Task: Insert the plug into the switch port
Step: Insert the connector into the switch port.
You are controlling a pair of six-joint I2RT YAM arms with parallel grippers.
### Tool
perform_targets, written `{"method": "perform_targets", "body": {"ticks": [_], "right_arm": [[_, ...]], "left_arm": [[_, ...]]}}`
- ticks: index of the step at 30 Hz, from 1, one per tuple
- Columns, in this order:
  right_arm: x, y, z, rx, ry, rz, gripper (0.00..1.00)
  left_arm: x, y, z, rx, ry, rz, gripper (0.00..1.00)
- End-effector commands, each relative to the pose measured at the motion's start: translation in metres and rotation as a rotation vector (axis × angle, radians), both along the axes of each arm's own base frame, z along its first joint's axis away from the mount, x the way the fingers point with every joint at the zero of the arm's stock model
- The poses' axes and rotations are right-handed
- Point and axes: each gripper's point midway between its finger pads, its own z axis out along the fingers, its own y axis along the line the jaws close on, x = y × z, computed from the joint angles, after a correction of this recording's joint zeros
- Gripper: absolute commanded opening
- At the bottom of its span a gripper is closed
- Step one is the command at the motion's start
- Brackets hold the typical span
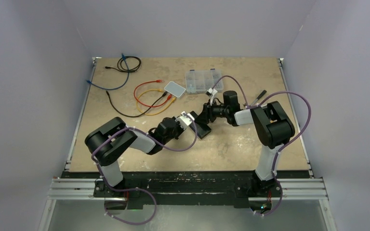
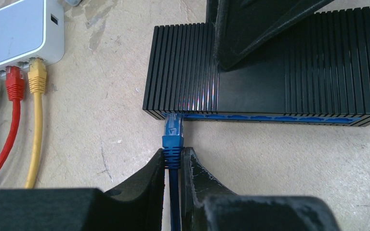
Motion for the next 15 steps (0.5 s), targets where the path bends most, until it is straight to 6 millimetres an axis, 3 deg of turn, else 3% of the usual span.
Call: {"method": "perform_targets", "body": {"ticks": [1,15], "right_arm": [[-0.069,0.042,0.001,0.071,0.113,0.309,0.44],[-0.103,0.062,0.003,0.128,0.138,0.519,0.41]], "left_arm": [[-0.003,-0.027,0.018,-0.082,-0.050,-0.109,0.00],[0.009,-0.029,0.041,-0.246,-0.156,-0.025,0.00]]}}
